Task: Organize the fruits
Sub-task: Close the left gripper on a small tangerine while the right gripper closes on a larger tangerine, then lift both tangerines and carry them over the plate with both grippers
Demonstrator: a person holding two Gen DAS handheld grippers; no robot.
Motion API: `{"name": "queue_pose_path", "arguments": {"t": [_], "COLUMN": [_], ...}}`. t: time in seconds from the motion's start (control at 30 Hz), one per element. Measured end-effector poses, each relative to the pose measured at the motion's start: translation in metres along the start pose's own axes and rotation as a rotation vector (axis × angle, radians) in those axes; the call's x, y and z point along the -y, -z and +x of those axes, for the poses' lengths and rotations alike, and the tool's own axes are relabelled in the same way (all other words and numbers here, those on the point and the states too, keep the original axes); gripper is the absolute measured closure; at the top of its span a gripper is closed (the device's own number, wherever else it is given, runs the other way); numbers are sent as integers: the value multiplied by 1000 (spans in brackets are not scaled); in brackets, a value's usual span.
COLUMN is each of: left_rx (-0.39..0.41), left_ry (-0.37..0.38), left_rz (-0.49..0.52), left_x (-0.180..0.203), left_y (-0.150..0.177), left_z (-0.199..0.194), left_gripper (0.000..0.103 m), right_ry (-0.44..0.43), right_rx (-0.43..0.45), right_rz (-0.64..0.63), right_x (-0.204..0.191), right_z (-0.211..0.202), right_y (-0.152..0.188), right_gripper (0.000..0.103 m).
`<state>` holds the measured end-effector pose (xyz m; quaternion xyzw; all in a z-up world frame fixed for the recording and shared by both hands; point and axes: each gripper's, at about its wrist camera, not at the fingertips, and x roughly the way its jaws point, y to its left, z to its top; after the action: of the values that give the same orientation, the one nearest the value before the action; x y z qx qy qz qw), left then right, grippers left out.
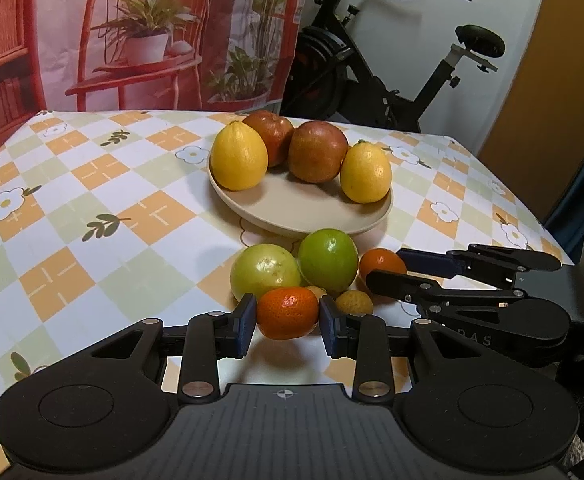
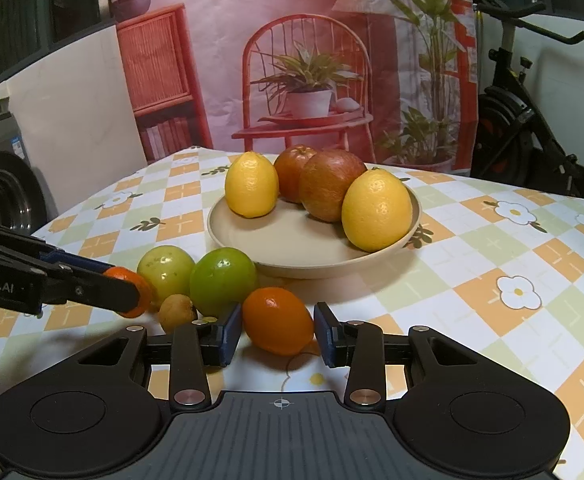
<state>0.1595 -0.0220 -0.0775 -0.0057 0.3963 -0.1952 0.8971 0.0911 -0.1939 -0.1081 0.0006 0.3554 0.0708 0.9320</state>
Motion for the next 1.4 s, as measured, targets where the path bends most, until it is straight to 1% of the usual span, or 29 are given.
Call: {"name": "queue_pose_path", "arguments": {"t": [0.5,0.67,0.87,1.23,1.4], "left_rx": [47,72,99,143,133], "left_ry": [-10,-14,-23,-33,-38], "left_rz": [10,3,21,58,49], "left_x": [3,1,3,5,-2], "left_y": [-7,-13,-21,-41,-52], "left_z": [-11,-17,-22,-26,-18], "left_gripper": [67,67,67,67,67], "right_ry": [9,8,7,29,46], "right_rx": [21,39,51,81,101], "right_rz": [42,46,47,37,38], "right_x": [7,8,9,17,24], "right_z": [-10,-16,-20,-21,-16], "right_y": [-1,-4,-8,-24,-38], "right_gripper": [67,67,67,68,67]}}
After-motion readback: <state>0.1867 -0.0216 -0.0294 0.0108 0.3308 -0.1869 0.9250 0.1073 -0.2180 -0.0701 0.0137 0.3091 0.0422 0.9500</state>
